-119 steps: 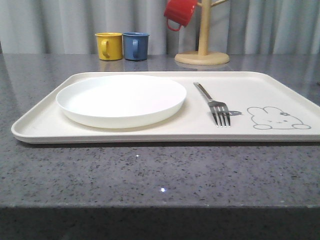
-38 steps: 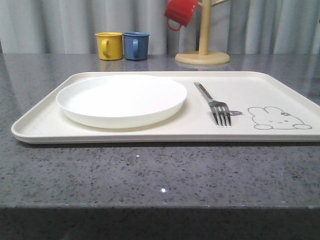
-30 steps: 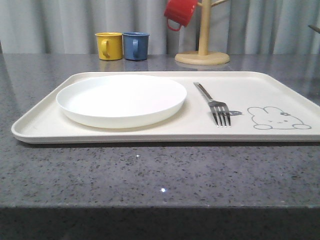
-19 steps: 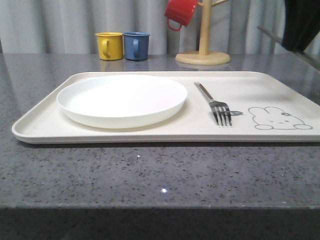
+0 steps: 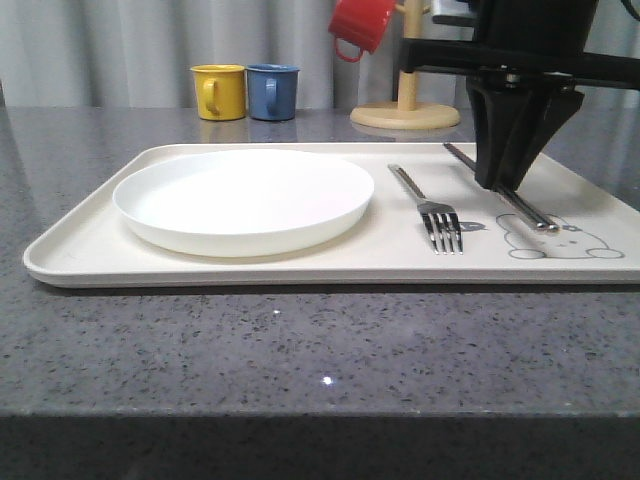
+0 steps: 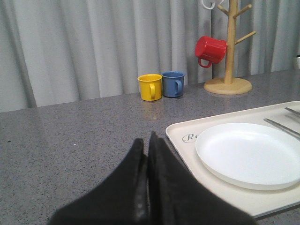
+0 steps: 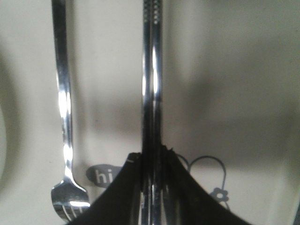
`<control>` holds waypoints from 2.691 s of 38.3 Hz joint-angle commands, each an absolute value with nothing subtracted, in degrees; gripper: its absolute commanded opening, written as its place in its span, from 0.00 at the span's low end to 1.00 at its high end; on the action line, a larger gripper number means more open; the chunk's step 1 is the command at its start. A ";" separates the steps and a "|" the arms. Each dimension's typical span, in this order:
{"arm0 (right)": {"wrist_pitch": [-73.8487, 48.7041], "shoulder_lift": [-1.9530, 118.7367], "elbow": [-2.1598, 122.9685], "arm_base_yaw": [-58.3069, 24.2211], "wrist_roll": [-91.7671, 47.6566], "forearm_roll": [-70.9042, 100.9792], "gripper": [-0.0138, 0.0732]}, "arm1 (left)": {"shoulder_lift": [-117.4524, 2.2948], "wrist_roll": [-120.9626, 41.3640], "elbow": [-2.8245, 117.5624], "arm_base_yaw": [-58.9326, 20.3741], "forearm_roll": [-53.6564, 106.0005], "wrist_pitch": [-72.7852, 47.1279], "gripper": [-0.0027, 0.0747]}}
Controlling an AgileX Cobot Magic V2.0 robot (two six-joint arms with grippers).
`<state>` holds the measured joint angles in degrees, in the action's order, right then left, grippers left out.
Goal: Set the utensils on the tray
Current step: 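Lower the chopsticks onto the tray beside the fork and release, then move the right gripper to the steel spoon and grasp it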
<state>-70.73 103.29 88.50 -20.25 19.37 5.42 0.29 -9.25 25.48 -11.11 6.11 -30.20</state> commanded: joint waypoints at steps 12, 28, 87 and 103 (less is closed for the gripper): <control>-69.31 103.13 90.34 -20.18 21.13 5.21 0.08 | -0.37 -8.59 26.89 -10.99 6.78 -25.32 0.01; -69.00 103.83 90.79 -20.18 21.46 5.21 0.40 | -0.37 -8.59 26.89 -10.99 6.78 -25.32 0.01; -75.98 96.25 89.19 10.90 -5.01 -8.04 0.64 | -0.37 -8.59 26.89 -10.99 6.78 -25.32 0.01; -74.08 100.89 88.83 10.85 -5.24 -3.60 0.64 | -0.37 -8.59 26.89 -10.99 6.78 -25.32 0.01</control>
